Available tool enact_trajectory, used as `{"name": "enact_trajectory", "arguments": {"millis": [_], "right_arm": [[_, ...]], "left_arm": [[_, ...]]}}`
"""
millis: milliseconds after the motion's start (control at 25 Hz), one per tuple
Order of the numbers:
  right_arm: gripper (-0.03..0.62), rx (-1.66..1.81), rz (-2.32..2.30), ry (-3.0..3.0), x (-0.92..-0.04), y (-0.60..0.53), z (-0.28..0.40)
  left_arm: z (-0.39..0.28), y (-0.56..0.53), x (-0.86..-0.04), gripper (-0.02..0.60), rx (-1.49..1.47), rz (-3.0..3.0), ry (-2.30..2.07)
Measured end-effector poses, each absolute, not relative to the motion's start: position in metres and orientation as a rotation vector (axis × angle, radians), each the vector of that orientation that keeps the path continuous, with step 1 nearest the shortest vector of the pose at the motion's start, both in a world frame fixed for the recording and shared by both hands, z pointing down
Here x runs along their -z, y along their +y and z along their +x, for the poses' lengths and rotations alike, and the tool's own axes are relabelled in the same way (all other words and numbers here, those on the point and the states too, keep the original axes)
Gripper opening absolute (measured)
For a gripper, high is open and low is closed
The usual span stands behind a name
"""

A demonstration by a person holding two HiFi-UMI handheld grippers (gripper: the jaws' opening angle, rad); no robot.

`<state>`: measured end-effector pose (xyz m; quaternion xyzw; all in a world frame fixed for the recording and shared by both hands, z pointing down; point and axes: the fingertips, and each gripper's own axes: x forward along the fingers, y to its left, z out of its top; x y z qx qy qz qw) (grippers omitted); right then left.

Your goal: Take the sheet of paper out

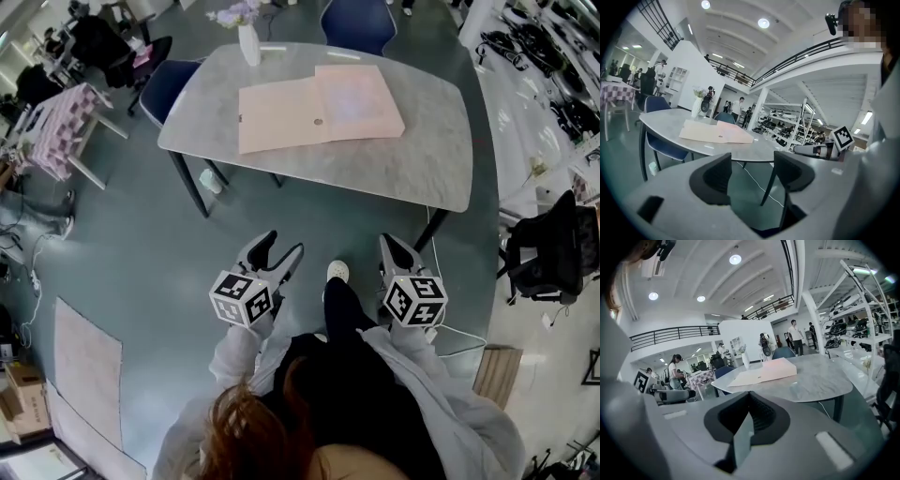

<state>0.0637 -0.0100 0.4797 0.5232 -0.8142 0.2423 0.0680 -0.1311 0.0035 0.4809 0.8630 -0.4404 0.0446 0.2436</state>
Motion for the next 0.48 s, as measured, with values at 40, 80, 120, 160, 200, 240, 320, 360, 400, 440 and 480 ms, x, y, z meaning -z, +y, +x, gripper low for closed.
{"name": "enact_trajectory", "arguments": {"millis": [40, 80, 120, 160, 200, 240, 320, 360, 400, 440, 480], "right_arm": [[0.011, -0.732, 1.565, -2.453, -0.48, -0.025, 0.065], [0.011, -0.735, 1.554, -2.453, -0.481, -0.039, 0.067], [0.011, -0.738, 1.543, -2.456, -0.481, -0.053, 0.069], [0.011, -0.74, 1.533, -2.461, -0.481, -0.068, 0.071], [0.011, -0.74, 1.522, -2.469, -0.479, -0.083, 0.072], [0.011, -0.737, 1.513, -2.477, -0.477, -0.098, 0.073], [0.011, -0.727, 1.498, -2.49, -0.473, -0.125, 0.076], [0.012, -0.724, 1.492, -2.494, -0.473, -0.137, 0.078], [0.011, -0.724, 1.487, -2.498, -0.473, -0.149, 0.081], [0.011, -0.724, 1.482, -2.501, -0.474, -0.16, 0.083], [0.011, -0.724, 1.477, -2.505, -0.475, -0.17, 0.086]], "left_arm": [[-0.129, -0.012, -0.481, 0.275, -0.123, 2.353, -1.207], [-0.126, -0.026, -0.481, 0.275, -0.119, 2.348, -1.211], [-0.123, -0.041, -0.481, 0.275, -0.112, 2.344, -1.214], [-0.119, -0.055, -0.481, 0.275, -0.106, 2.342, -1.216], [-0.116, -0.069, -0.48, 0.275, -0.103, 2.341, -1.218], [-0.113, -0.082, -0.479, 0.275, -0.102, 2.34, -1.221], [-0.109, -0.108, -0.478, 0.275, -0.099, 2.337, -1.231], [-0.107, -0.12, -0.477, 0.276, -0.096, 2.334, -1.237], [-0.105, -0.131, -0.477, 0.276, -0.091, 2.331, -1.244], [-0.103, -0.141, -0.477, 0.275, -0.085, 2.329, -1.251], [-0.101, -0.151, -0.477, 0.276, -0.08, 2.328, -1.257]]}}
